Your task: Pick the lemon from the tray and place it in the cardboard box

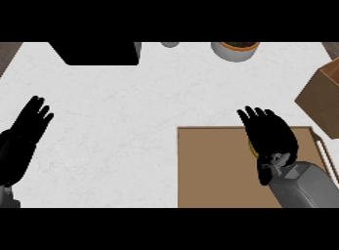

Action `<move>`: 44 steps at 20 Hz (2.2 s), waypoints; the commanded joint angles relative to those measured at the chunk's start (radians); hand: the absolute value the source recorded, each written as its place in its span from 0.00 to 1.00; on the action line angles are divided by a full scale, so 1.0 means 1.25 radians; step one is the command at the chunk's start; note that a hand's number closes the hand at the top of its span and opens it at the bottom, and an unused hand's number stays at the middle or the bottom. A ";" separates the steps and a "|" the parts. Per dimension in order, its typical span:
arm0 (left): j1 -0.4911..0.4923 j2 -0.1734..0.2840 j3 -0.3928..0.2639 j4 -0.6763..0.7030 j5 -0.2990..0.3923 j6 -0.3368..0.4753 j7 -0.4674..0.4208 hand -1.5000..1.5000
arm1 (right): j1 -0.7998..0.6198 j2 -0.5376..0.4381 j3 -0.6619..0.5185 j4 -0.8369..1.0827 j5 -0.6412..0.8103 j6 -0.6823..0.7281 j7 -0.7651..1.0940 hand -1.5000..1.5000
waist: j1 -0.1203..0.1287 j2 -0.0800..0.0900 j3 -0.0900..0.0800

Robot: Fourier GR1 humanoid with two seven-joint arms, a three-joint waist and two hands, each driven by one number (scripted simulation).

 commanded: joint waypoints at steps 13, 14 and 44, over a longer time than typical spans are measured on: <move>-0.006 -0.027 0.041 -0.042 -0.024 -0.034 0.048 0.50 | 0.036 0.003 -0.050 0.056 0.102 0.019 -0.098 0.00 | -0.002 -0.001 0.000; -0.009 -0.051 0.028 0.030 -0.051 -0.033 -0.026 0.50 | 0.083 -0.033 -0.042 0.030 0.101 -0.013 -0.125 0.00 | -0.004 0.000 0.000; 0.015 -0.054 0.070 -0.040 -0.044 -0.075 0.041 0.50 | -0.127 0.162 -0.271 0.400 0.093 -0.284 -0.250 1.00 | 0.010 0.001 0.000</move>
